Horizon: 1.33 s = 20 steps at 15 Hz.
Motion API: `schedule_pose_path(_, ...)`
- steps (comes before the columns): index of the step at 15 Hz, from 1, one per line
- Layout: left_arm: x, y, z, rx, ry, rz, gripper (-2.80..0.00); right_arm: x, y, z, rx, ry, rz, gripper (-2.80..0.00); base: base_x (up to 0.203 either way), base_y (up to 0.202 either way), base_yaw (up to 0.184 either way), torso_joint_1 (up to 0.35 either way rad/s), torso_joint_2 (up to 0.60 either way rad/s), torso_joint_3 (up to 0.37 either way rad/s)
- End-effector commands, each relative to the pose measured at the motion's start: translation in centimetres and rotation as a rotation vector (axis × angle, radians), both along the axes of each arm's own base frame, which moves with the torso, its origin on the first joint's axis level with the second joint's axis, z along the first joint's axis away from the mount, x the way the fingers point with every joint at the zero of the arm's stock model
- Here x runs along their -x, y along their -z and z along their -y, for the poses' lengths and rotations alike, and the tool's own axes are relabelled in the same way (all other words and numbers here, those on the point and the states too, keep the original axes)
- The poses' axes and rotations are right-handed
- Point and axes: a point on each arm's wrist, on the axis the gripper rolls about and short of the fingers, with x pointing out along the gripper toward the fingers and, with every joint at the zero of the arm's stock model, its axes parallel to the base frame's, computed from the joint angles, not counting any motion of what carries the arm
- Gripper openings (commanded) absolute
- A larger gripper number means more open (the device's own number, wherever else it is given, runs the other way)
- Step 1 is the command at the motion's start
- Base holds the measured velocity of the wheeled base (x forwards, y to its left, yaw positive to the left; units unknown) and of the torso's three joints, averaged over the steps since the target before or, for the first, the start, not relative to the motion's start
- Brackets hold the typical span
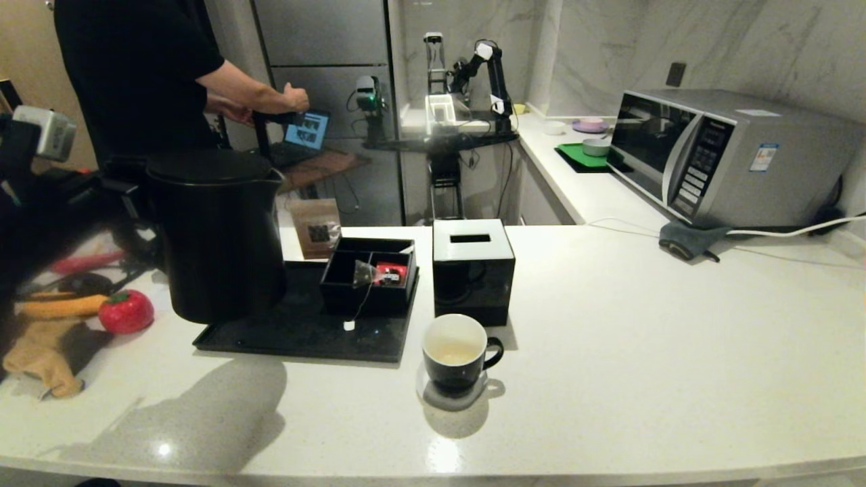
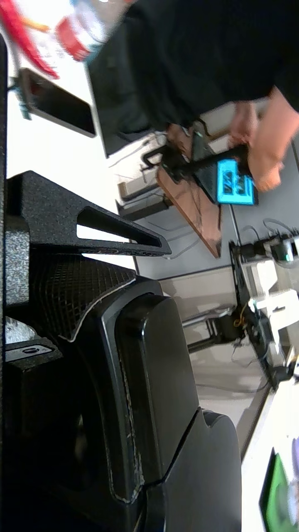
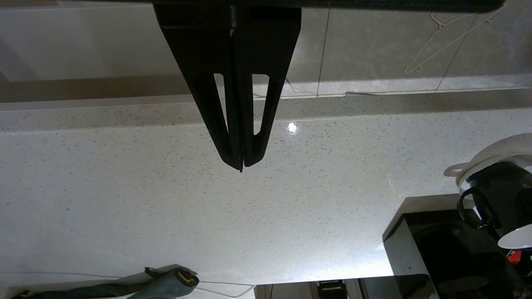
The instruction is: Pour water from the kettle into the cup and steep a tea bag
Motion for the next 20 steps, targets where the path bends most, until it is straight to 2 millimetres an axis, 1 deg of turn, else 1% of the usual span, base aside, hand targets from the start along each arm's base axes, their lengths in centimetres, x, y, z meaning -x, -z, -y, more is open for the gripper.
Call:
schedule_pose_path(1, 0.1, 1.3, -1.5, 0.029, -0.042, -0.019, -2.80, 0.0, 0.0, 0.0, -0.001, 0.000, -0.001, -2.80, 0.000, 0.000, 0.000, 0.000, 0.00, 0.000)
schedule_pose_path(6, -1.1, 4.3, -3.9, 0.053, -0.089, 0.005, -2.80, 0.0, 0.0, 0.0, -0.001, 0.000, -0.001, -2.80, 0.000, 0.000, 0.000, 0.000, 0.00, 0.000)
schedule_pose_path(11, -3.0, 7.1, -4.8, 0.088, -0.088, -0.020, -2.80, 0.0, 0.0, 0.0, -0.001, 0.000, 0.000, -2.80, 0.000, 0.000, 0.000, 0.000, 0.00, 0.000)
schedule_pose_path(14, -4.3, 8.2, -5.1, 0.094, -0.079, -0.027, -2.80, 0.0, 0.0, 0.0, -0.001, 0.001, -0.001, -2.80, 0.000, 0.000, 0.000, 0.000, 0.00, 0.000)
schedule_pose_path(20, -7.3, 9.1, -5.0, 0.109, -0.047, -0.006, -2.80, 0.0, 0.0, 0.0, -0.001, 0.001, -0.001, -2.80, 0.000, 0.000, 0.000, 0.000, 0.00, 0.000)
